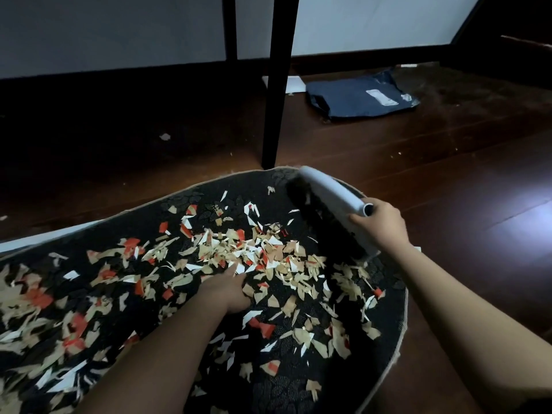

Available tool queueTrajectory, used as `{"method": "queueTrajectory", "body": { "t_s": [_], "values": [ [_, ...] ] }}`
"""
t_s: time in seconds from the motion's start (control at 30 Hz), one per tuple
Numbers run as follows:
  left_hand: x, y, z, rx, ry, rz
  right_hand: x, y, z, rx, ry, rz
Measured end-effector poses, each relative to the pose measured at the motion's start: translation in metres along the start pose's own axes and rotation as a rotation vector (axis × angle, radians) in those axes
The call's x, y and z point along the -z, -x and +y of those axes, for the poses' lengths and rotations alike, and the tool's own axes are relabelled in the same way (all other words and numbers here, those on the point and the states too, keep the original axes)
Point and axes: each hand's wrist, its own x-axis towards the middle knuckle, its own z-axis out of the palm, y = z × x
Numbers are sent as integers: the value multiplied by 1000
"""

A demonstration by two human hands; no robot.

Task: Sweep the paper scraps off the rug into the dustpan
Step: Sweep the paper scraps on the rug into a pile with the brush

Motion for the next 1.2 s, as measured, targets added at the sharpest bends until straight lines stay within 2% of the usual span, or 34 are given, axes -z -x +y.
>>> {"method": "queueTrajectory", "body": {
  "t_s": [0.07, 0.13, 0.27, 0.37, 0.5, 0.67, 0.8, 0.9, 0.97, 1.2],
  "values": [
    [-1, -1, 0, 1, 5, 4, -7, -4, 7, -109, 24, 40],
    [-1, -2, -1, -1, 7, 9, -13, -1, 8, -134, 48, 29],
    [0, -2, -2, -1, 8, 6, -24, 16, -10, 85, 133, -213],
    [-1, 0, -1, 3, 11, 0, -16, 24, -18, 149, 69, -240],
    [0, 4, 6, 36, -6, 45, 3, 18, -10, 120, 35, -129],
    [-7, 0, 12, 42, -43, 3, 16, -4, 21, -145, 13, 110],
    [-8, 1, 13, 46, -25, -9, 17, -10, 41, -307, 35, 135],
    [-5, 1, 12, 45, -4, -24, 13, -5, 47, -358, 10, 137],
    [-5, 1, 12, 49, -12, -19, 9, 0, 41, -320, 20, 106],
    [-4, 1, 10, 44, 6, -41, 4, 22, 18, 16, 107, -121]
  ]
}}
